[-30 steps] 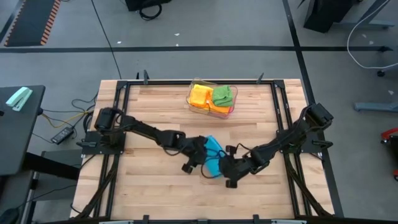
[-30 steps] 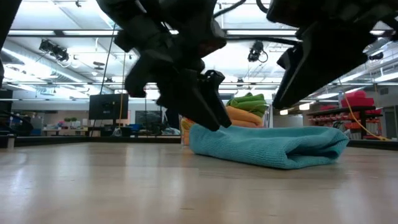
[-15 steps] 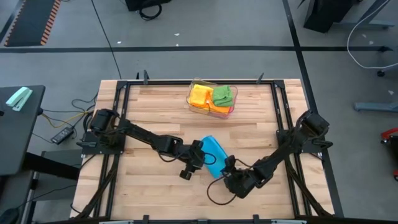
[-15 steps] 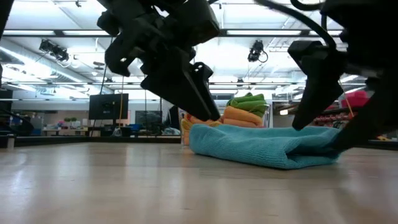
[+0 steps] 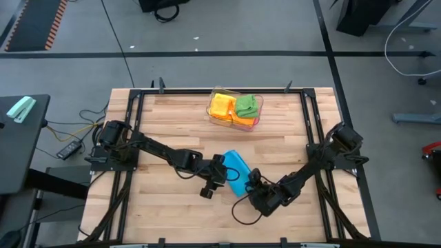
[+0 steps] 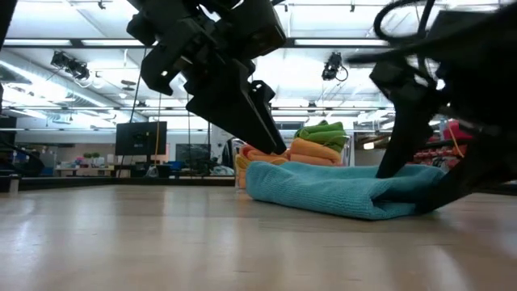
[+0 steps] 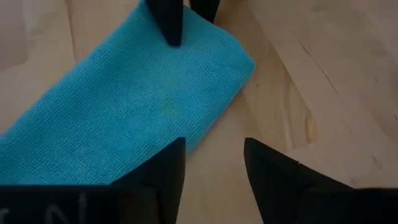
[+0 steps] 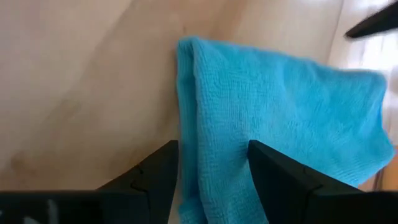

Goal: Fold microfiber towels
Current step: Fold the blue microfiber cloth

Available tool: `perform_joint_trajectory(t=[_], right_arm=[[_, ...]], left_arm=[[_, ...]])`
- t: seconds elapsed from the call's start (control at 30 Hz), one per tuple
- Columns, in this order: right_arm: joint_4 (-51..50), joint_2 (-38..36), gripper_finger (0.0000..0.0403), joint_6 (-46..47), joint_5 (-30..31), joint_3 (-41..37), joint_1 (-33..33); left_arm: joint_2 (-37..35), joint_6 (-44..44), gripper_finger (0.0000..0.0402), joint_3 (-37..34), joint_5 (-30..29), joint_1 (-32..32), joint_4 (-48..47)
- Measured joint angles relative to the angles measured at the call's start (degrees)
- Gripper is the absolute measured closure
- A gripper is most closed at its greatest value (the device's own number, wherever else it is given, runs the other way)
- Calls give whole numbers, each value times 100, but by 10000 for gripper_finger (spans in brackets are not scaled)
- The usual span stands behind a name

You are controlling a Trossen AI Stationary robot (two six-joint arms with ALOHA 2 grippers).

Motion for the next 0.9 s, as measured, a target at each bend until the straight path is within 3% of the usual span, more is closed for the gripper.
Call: perform_joint_trajectory(t=[0.4, 0.73, 0.9], right_arm=[[516, -22, 216, -192, 84, -362, -41], [775, -17, 386, -170, -337, -500, -28], [657, -44, 394, 344, -742, -260, -51]], left_arm=[[2, 46, 229, 0, 2, 4, -2], [2, 46, 229, 0, 2, -74, 82], [39, 5, 228, 0, 10, -174, 446]])
